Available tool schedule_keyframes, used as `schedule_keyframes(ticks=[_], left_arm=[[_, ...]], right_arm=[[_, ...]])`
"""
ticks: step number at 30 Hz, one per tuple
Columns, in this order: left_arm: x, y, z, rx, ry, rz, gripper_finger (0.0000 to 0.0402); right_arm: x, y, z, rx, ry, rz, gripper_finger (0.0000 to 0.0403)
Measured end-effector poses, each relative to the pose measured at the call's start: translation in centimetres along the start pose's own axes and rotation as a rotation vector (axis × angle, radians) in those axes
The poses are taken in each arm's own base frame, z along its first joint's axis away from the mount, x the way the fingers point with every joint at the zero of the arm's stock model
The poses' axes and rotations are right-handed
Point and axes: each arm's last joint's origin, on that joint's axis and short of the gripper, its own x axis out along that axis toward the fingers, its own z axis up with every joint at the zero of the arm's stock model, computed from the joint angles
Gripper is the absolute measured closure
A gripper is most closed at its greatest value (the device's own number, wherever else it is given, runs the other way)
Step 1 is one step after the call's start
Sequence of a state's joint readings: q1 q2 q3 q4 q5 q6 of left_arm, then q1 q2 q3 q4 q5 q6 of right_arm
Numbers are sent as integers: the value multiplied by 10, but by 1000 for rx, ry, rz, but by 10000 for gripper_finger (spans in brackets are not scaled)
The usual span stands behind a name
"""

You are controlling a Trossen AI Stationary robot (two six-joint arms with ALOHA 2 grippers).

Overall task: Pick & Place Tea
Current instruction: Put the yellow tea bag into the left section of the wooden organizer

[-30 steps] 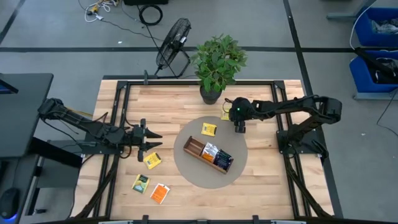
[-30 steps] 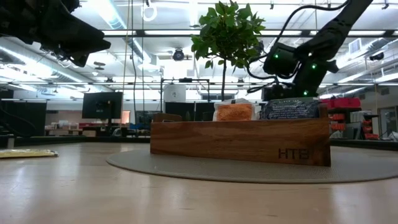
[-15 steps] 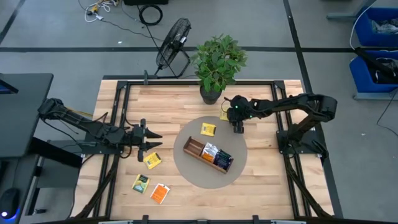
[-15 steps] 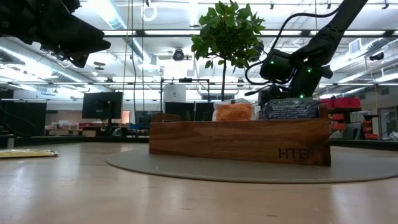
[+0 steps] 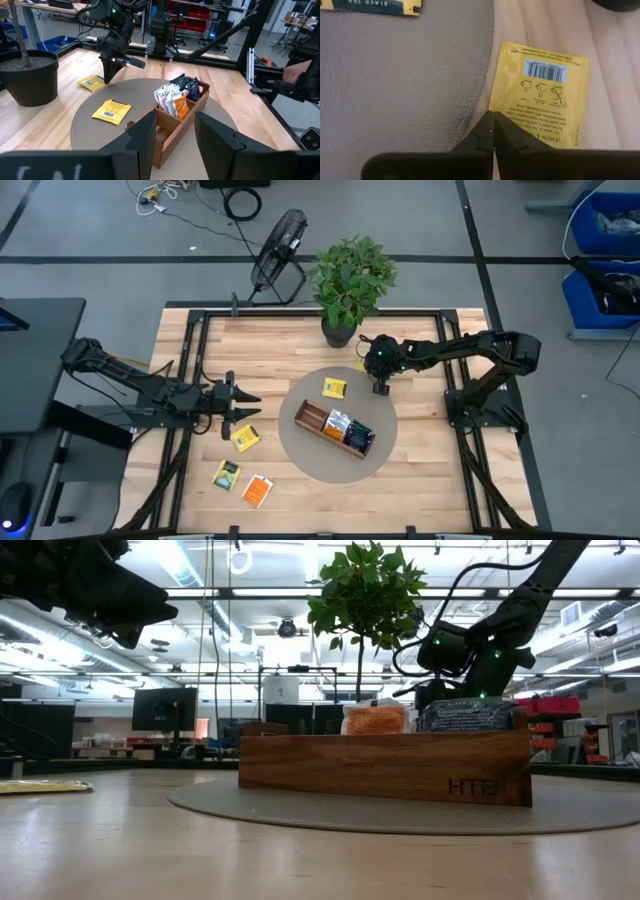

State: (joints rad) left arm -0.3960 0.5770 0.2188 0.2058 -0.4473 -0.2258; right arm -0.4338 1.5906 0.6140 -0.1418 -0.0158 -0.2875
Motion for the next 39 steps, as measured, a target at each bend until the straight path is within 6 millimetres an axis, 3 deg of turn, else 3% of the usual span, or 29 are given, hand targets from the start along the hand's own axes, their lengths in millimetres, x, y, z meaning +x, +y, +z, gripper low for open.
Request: schedule_keyframes(ticks=[7,29,39], left_arm=[[0,0,0,-6,0,0,262],[0,0,1,-26,-6,3,262],[0,2,5,-38,-63,76,262]], right_arm=[[-7,7,4,63,-31,7,400],[-69,54,23,36,-269,35,403],[-81,68,26,53,-321,57,403]])
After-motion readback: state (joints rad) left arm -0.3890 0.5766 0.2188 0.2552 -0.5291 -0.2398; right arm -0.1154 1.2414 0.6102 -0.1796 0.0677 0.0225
